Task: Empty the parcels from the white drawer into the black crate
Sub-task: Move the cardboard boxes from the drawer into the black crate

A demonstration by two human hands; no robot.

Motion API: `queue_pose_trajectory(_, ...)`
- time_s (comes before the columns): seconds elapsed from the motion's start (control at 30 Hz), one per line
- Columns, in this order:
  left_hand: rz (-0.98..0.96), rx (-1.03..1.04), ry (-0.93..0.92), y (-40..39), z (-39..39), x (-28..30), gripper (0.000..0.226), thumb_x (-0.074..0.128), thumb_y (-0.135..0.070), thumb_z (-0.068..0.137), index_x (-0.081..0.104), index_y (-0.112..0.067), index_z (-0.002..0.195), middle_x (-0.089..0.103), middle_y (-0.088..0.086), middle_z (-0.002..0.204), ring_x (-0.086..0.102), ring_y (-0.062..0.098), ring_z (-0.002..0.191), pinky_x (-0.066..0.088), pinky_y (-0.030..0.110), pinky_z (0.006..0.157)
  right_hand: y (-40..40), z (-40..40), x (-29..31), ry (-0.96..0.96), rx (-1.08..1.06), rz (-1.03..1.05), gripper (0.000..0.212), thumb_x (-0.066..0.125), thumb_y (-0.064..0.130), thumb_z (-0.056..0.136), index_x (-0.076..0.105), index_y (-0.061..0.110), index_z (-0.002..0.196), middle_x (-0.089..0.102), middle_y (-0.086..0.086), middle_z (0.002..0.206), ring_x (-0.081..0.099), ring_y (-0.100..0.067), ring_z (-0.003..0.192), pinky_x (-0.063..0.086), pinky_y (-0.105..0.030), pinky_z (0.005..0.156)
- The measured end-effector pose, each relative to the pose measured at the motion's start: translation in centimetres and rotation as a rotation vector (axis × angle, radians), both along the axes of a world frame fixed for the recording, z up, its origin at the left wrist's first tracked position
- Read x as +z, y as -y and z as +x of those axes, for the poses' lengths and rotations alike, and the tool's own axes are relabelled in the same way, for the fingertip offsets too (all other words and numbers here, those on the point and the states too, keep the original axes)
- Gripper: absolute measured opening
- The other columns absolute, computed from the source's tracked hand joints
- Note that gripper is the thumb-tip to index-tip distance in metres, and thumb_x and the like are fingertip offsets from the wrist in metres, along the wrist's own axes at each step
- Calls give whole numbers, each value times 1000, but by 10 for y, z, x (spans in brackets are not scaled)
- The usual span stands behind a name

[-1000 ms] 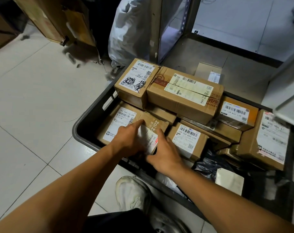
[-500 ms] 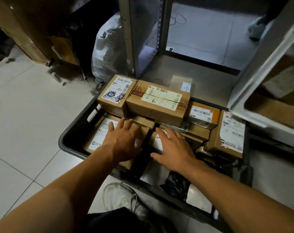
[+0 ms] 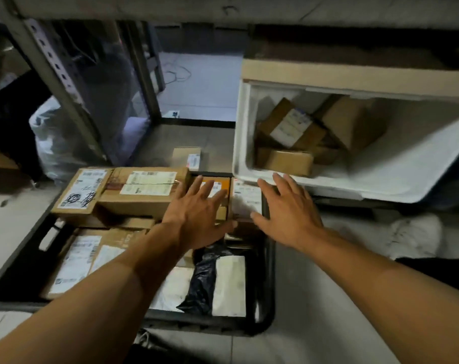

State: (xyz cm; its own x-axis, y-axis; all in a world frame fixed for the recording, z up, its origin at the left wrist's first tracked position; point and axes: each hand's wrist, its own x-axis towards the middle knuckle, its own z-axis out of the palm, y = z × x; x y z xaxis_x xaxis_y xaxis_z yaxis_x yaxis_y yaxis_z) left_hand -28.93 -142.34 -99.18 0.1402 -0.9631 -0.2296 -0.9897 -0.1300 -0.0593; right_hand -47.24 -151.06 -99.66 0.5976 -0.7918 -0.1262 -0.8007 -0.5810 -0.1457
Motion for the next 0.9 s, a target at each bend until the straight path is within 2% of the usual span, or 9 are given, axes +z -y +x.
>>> queue_pose_trajectory(0.17, -38, -81, -48, 52, -52, 11, 83, 30, -75, 92, 7, -31, 159, -2, 6, 168, -3, 28, 154, 10, 50, 122, 37, -56, 12, 7, -140, -29, 78, 49, 59, 96, 16, 27, 160, 8, -9, 169, 3, -30, 155, 14, -50, 124)
queue_pose_trajectory(0.33, -101, -75, -150, 102, -81, 18, 81, 36, -70, 95, 15, -25, 158, 9, 9, 167, 5, 28, 154, 18, 46, 122, 69, -90, 6, 38, -235, 6, 80, 51, 57, 96, 15, 25, 160, 10, -8, 168, 4, -29, 155, 19, -48, 124)
queue_pose_trajectory(0.47, -172, -41, -176, 142, -85, 15, 69, 40, -63, 97, 29, -23, 153, 26, 10, 161, 22, 30, 149, 30, 48, 116, 99, -99, -2, 59, -262, 20, 80, 50, 57, 97, 16, 23, 160, 13, -9, 168, 7, -30, 155, 23, -47, 121)
queue_pose_trajectory(0.6, -215, -54, -174, 188, -76, 7, 65, 37, -64, 96, 32, -28, 150, 34, 8, 155, 35, 32, 141, 40, 51, 110, 143, -98, 1, 74, -235, -26, 77, 50, 56, 98, 17, 23, 159, 14, -10, 167, 9, -31, 155, 24, -48, 119)
queue_pose_trajectory(0.77, -233, 77, -197, 238, -68, -3, 66, 38, -65, 96, 37, -22, 147, 44, 13, 145, 49, 33, 125, 47, 46, 100, 192, -87, -5, 213, -336, -21, 65, 55, 52, 96, 38, 18, 148, 39, -16, 150, 34, -36, 140, 38, -42, 108)
queue_pose_trajectory(0.87, -265, 128, -320, 269, -58, -9, 54, 46, -52, 100, 51, -13, 135, 59, 16, 128, 60, 27, 98, 51, 35, 83, 213, -70, -13, 443, -491, 165, 49, 57, 43, 98, 50, 14, 136, 54, -14, 138, 50, -35, 128, 40, -32, 89)
queue_pose_trajectory(0.9, -260, 147, -347, 277, -54, -10, 53, 48, -51, 99, 53, -12, 135, 61, 15, 126, 61, 26, 99, 52, 35, 84, 219, -62, -14, 523, -552, 249, 45, 58, 41, 98, 53, 12, 132, 58, -13, 133, 53, -34, 124, 39, -30, 85)
